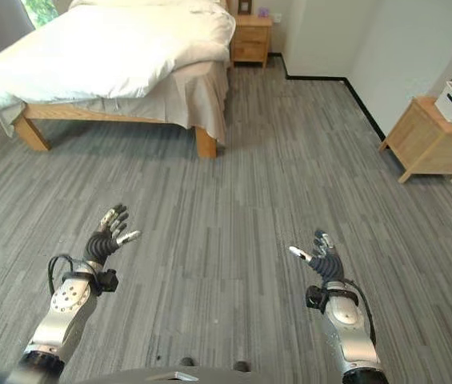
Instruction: Making the bed.
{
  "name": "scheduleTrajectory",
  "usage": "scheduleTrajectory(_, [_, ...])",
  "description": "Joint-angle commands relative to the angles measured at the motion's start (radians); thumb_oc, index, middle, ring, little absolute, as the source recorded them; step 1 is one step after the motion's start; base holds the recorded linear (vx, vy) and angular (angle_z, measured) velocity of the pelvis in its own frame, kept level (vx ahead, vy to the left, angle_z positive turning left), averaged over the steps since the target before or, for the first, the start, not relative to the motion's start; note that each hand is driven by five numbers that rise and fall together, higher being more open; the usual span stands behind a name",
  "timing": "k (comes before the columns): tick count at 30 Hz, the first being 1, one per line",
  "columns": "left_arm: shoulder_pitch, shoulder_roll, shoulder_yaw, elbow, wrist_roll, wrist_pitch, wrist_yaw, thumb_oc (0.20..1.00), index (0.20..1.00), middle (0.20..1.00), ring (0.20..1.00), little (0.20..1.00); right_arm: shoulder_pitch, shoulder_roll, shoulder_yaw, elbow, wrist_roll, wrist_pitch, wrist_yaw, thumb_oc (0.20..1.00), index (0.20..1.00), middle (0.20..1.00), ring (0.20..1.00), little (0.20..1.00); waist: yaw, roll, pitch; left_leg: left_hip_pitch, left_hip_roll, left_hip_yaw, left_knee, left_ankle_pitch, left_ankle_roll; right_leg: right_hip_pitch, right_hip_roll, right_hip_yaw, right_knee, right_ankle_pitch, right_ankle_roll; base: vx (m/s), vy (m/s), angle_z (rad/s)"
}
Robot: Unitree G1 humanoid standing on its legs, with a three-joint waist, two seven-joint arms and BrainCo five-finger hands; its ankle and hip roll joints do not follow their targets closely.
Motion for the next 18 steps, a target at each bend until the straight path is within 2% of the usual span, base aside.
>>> scheduleTrajectory(1, [-0.054, 0.001, 0.014, 0.023, -0.073, -0.021, 0.054, 1.000, 1.000, 1.000, 1.000, 1.000, -0.042, 0.002, 0.002, -0.050, -0.055, -0.066, -0.019, 1.000, 1.000, 1.000, 1.000, 1.000, 0.002, -0.017, -0.032, -0.032, 0.010, -0.053, 0.005, -0.002, -0.056, -0.040, -0.092, -0.058, 0.014, 0.071, 0.089, 0.04, 0.040, -0.07])
scheduleTrajectory(6, [-0.051, 0.002, 0.009, 0.032, -0.091, -0.020, 0.053, 1.000, 1.000, 1.000, 1.000, 1.000, -0.047, 0.007, 0.031, -0.054, -0.033, -0.071, -0.004, 1.000, 1.000, 1.000, 1.000, 1.000, 0.000, -0.020, -0.025, -0.035, 0.006, -0.048, 0.005, -0.006, -0.055, -0.045, -0.096, -0.054, 0.014, 0.070, 0.091, 0.03, 0.033, -0.01])
scheduleTrajectory(9, [-0.064, 0.016, 0.002, 0.028, -0.037, -0.015, 0.056, 1.000, 1.000, 1.000, 1.000, 1.000, -0.054, -0.003, 0.053, -0.075, -0.019, -0.073, 0.017, 1.000, 1.000, 1.000, 1.000, 1.000, 0.000, -0.020, -0.016, -0.035, -0.007, -0.044, 0.005, -0.016, -0.048, -0.039, -0.106, -0.065, 0.014, 0.068, 0.094, 0.08, 0.076, 0.04])
scheduleTrajectory(12, [-0.090, 0.016, -0.002, 0.033, -0.044, -0.020, 0.077, 1.000, 1.000, 1.000, 1.000, 1.000, -0.109, -0.013, 0.087, -0.060, -0.021, -0.070, 0.008, 1.000, 1.000, 1.000, 1.000, 1.000, 0.006, -0.018, 0.001, -0.033, -0.019, -0.040, 0.005, -0.022, -0.037, -0.037, -0.119, -0.070, 0.018, 0.069, 0.099, 0.05, 0.099, 0.00])
scheduleTrajectory(13, [-0.097, 0.015, -0.002, 0.032, -0.049, -0.021, 0.084, 1.000, 1.000, 1.000, 1.000, 1.000, -0.130, -0.010, 0.100, -0.050, -0.011, -0.072, 0.005, 1.000, 1.000, 1.000, 1.000, 1.000, 0.012, -0.014, 0.009, -0.033, -0.021, -0.034, 0.005, -0.025, -0.030, -0.057, -0.128, -0.071, 0.062, 0.063, 0.104, 0.00, 0.186, -0.05])
scheduleTrajectory(14, [-0.103, 0.015, 0.006, 0.015, -0.064, -0.024, 0.101, 1.000, 1.000, 1.000, 1.000, 1.000, -0.171, 0.004, 0.130, -0.045, 0.020, -0.072, 0.004, 1.000, 1.000, 1.000, 1.000, 1.000, 0.023, -0.005, 0.041, -0.022, -0.020, -0.015, 0.005, -0.036, -0.010, -0.140, -0.158, -0.070, 0.239, 0.097, 0.119, -0.01, 0.158, -0.06])
scheduleTrajectory(15, [-0.104, 0.015, 0.007, 0.015, -0.064, -0.024, 0.101, 1.000, 1.000, 1.000, 1.000, 1.000, -0.172, 0.004, 0.130, -0.044, 0.021, -0.073, 0.004, 1.000, 1.000, 1.000, 1.000, 1.000, 0.027, -0.007, 0.039, -0.025, -0.022, -0.011, 0.005, -0.036, -0.009, -0.152, -0.160, -0.063, 0.251, 0.092, 0.120, -0.02, 0.177, -0.24])
scheduleTrajectory(16, [-0.107, 0.016, 0.016, 0.005, -0.085, -0.029, 0.109, 1.000, 1.000, 1.000, 1.000, 1.000, -0.194, 0.011, 0.148, -0.047, 0.039, -0.072, 0.007, 1.000, 1.000, 1.000, 1.000, 1.000, 0.031, -0.003, 0.064, -0.017, -0.022, 0.004, 0.005, -0.045, 0.001, -0.209, -0.180, -0.062, 0.354, 0.138, 0.139, 0.02, 0.126, -0.40])
scheduleTrajectory(18, [-0.115, 0.016, 0.020, 0.012, -0.090, -0.035, 0.120, 1.000, 1.000, 1.000, 1.000, 1.000, -0.217, 0.026, 0.175, -0.040, 0.046, -0.069, 0.006, 1.000, 1.000, 1.000, 1.000, 1.000, 0.026, 0.011, 0.095, 0.006, -0.013, 0.004, 0.005, -0.064, 0.018, -0.297, -0.197, -0.064, 0.514, 0.193, 0.148, 0.15, 0.139, -0.57])
